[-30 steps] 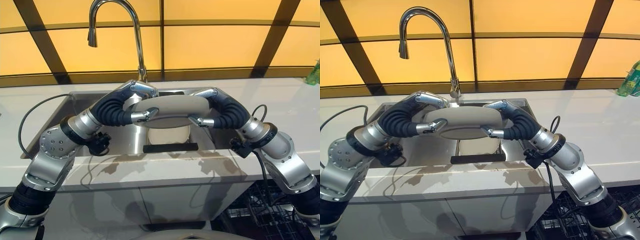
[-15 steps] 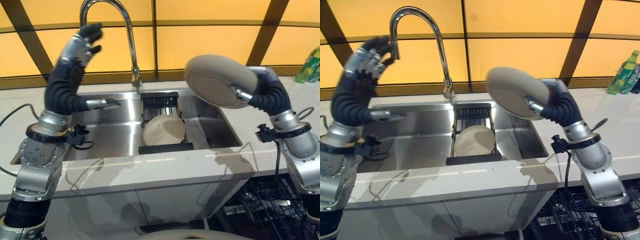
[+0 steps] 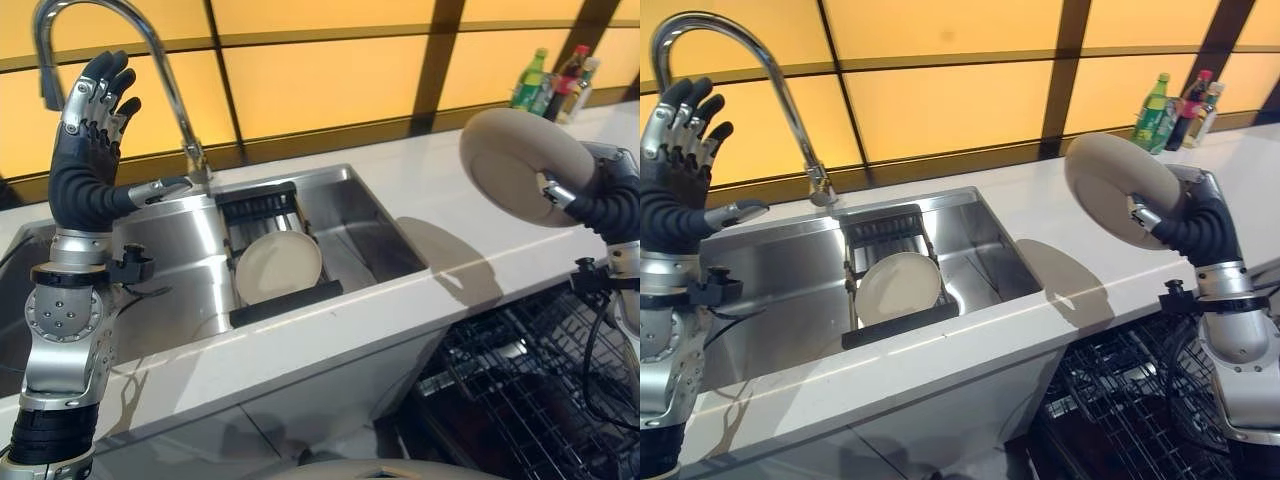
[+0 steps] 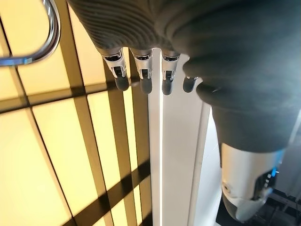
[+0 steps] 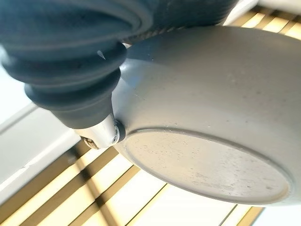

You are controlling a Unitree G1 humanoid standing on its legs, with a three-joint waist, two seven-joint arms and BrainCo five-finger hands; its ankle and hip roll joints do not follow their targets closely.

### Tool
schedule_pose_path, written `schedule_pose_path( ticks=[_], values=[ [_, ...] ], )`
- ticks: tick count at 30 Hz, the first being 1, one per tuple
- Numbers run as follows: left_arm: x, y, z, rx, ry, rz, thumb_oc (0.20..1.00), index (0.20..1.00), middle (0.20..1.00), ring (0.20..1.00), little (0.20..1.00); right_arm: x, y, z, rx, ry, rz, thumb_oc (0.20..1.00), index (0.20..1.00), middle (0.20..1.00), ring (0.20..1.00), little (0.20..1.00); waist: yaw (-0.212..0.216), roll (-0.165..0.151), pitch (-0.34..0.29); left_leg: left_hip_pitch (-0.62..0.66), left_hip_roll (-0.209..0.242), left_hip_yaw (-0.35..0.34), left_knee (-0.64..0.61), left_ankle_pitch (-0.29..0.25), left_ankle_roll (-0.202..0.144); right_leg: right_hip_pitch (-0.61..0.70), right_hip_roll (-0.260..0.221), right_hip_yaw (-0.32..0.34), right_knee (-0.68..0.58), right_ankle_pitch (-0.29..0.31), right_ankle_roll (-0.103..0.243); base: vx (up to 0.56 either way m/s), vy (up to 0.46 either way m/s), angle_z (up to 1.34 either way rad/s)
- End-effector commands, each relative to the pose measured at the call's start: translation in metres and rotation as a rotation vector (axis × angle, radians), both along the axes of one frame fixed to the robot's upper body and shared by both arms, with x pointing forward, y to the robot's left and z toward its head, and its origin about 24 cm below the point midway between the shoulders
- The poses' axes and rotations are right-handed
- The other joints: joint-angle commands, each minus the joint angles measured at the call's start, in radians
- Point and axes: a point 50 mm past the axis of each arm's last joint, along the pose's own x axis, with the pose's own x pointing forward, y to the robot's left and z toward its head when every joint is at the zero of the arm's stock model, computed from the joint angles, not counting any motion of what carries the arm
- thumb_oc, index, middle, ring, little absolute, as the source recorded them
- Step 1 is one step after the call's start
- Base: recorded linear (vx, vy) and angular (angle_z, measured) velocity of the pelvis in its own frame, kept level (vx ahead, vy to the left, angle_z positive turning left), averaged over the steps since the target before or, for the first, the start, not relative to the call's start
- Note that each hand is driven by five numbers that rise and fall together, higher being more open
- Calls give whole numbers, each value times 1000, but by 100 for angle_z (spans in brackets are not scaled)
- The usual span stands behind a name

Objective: Pick up plates and place into dishwasher.

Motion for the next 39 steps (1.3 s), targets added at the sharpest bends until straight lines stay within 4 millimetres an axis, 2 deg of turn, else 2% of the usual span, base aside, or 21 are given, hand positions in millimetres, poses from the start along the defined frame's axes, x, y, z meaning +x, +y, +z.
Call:
schedule_pose_path(
  ticks=[1,6,8,11,18,22,26,29,34,39],
  values=[
    [6,15,12,18,-34,71,1000,1000,1000,1000,1000,-12,-19,21,-22,-118,-110,200,200,200,200,200,-30,-8,-22,28,-5,-29,7,-86,26,-88,-13,-46,9,84,54,-16,-34,-28],
    [8,32,3,148,41,210,1000,1000,1000,1000,1000,-31,-43,9,26,-89,-215,200,200,200,200,200,-80,-2,3,42,-11,6,7,-97,36,-110,-14,-5,15,98,71,-19,-52,-33],
    [10,38,-1,156,76,245,1000,1000,1000,1000,1000,-34,-47,6,36,-82,-230,200,200,200,200,200,-89,1,10,46,-13,16,7,-99,39,-119,-13,7,22,99,75,-11,-47,-40],
    [14,61,-16,107,151,363,1000,1000,1000,1000,1000,-42,-60,-3,66,-51,-271,200,200,200,200,200,-127,15,38,55,-20,35,10,-103,48,-151,-13,35,48,103,84,-19,-69,-48],
    [17,81,-23,75,168,467,1000,1000,1000,1000,1000,-39,-73,-23,91,78,-268,200,200,200,200,200,-158,35,88,47,-25,67,39,-109,52,-206,-12,60,92,107,90,-29,-44,-40],
    [18,76,-17,109,150,445,1000,1000,1000,1000,1000,-33,-79,-39,133,188,-246,200,200,200,200,200,-157,48,112,35,-26,75,58,-112,47,-225,-18,54,107,106,91,-8,-47,-24],
    [17,72,-21,110,163,426,1000,1000,1000,1000,1000,-27,-78,-53,131,296,-216,200,200,200,200,200,-153,69,128,32,-32,68,59,-107,42,-229,-23,49,116,101,87,45,-19,0],
    [16,67,-24,94,167,407,1000,1000,1000,1000,1000,-21,-75,-58,160,344,-172,200,200,200,200,200,-141,81,140,24,-33,57,68,-103,39,-229,-27,43,123,90,81,38,-36,2],
    [24,55,-23,76,148,383,1000,1000,1000,1000,1000,-3,-65,-63,112,434,-125,200,200,200,200,200,-123,107,175,-24,-32,32,88,-84,26,-250,-29,26,141,80,67,-50,-19,4],
    [28,48,-18,82,135,362,1000,1000,1000,1000,1000,7,-69,-76,107,541,-118,200,200,200,200,200,-95,115,187,-46,-21,9,89,-66,10,-240,-35,-8,129,74,55,-21,-78,21]
  ],
)
